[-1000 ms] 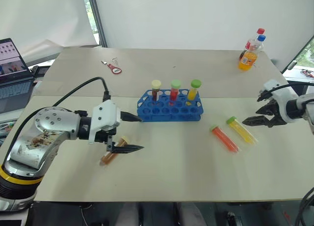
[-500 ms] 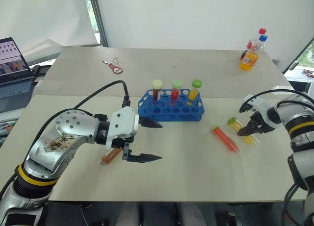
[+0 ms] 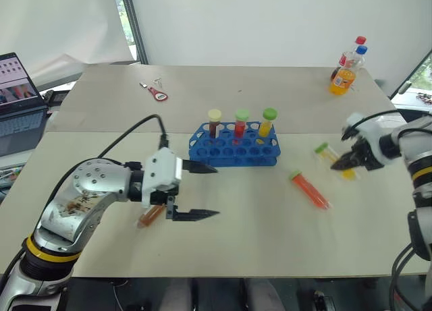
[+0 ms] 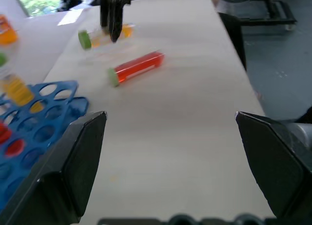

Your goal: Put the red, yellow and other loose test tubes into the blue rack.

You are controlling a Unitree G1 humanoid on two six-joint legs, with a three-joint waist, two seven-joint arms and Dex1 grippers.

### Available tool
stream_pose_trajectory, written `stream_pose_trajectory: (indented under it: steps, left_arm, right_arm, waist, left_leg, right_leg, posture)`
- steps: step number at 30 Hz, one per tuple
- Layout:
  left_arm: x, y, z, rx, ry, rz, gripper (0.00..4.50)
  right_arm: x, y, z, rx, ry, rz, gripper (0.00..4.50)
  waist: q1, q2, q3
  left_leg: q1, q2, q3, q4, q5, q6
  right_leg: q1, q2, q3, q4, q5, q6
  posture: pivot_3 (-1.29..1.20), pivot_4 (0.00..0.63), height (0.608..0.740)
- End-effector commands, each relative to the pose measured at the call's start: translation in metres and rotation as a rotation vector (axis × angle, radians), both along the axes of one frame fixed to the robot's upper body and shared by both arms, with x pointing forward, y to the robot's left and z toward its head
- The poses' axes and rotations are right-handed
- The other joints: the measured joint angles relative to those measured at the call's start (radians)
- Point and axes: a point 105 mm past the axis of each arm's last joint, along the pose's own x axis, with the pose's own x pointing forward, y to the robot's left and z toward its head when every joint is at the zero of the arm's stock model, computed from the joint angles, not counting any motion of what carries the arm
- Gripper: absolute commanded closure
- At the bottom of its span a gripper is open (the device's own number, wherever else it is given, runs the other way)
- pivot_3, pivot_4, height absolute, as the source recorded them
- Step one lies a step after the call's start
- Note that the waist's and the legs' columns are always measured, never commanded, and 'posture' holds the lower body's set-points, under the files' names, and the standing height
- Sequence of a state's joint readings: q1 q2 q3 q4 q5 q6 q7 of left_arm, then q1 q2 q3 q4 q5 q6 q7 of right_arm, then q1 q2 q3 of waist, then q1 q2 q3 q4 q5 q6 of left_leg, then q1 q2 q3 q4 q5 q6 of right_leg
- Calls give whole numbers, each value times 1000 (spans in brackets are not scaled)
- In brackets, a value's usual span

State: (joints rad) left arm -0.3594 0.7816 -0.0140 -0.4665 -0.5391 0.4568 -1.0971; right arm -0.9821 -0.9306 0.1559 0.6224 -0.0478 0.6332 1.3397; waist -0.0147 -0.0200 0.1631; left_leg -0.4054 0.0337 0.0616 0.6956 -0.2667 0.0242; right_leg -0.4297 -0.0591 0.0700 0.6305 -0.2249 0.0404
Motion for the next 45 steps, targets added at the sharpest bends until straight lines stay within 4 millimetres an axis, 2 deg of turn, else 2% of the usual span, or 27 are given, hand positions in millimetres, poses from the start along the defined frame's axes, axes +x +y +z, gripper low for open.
stream_pose_trajectory:
  steps: [1,5,9,13,23,32,45]
  left_arm:
    - [9,12,14,-82,-52,87,0]
    - [13,13,14,-106,-48,119,0]
    - [13,8,15,-114,-44,109,0]
    - [12,3,16,-119,-43,91,0]
    - [13,-1,18,-127,-44,85,0]
    - [14,-6,19,-138,-46,80,0]
    - [15,-9,21,-148,-57,84,0]
  right_arm:
    - [-11,51,37,240,-266,148,3548]
    - [-16,85,38,387,-494,134,3548]
    - [-6,98,33,478,-654,-9,3548]
    - [-1,119,10,493,-696,-43,3548]
    - [6,124,-11,496,-713,-107,3549]
    - [6,137,-27,481,-714,-112,3549]
    - [11,140,-44,443,-746,-197,3550]
  waist:
    - [0,0,0]
    - [2,-1,-1]
    - [9,-1,-1]
    - [9,-1,-1]
    - [0,-1,-1]
    - [-2,-1,-1]
    - [-4,-2,-1]
  left_leg:
    - [0,0,-1,0,0,0]
    - [0,-1,-3,1,0,0]
    - [-1,-2,-2,4,0,-1]
    - [-1,-2,-2,3,0,-1]
    - [0,-2,-2,2,1,-1]
    - [0,-2,-2,1,1,-1]
    - [2,-1,-2,1,1,-1]
  right_leg:
    - [1,0,-1,0,0,0]
    - [3,-1,-1,0,0,0]
    - [3,-2,-1,1,1,1]
    - [3,-1,-1,1,1,1]
    - [2,-1,-1,0,1,1]
    - [2,-1,-1,0,1,1]
    - [4,-1,-1,0,1,1]
  posture:
    - [0,150,733]
    - [0,150,733]
    - [0,150,733]
    - [0,150,733]
    - [0,150,733]
    - [0,150,733]
    - [0,150,733]
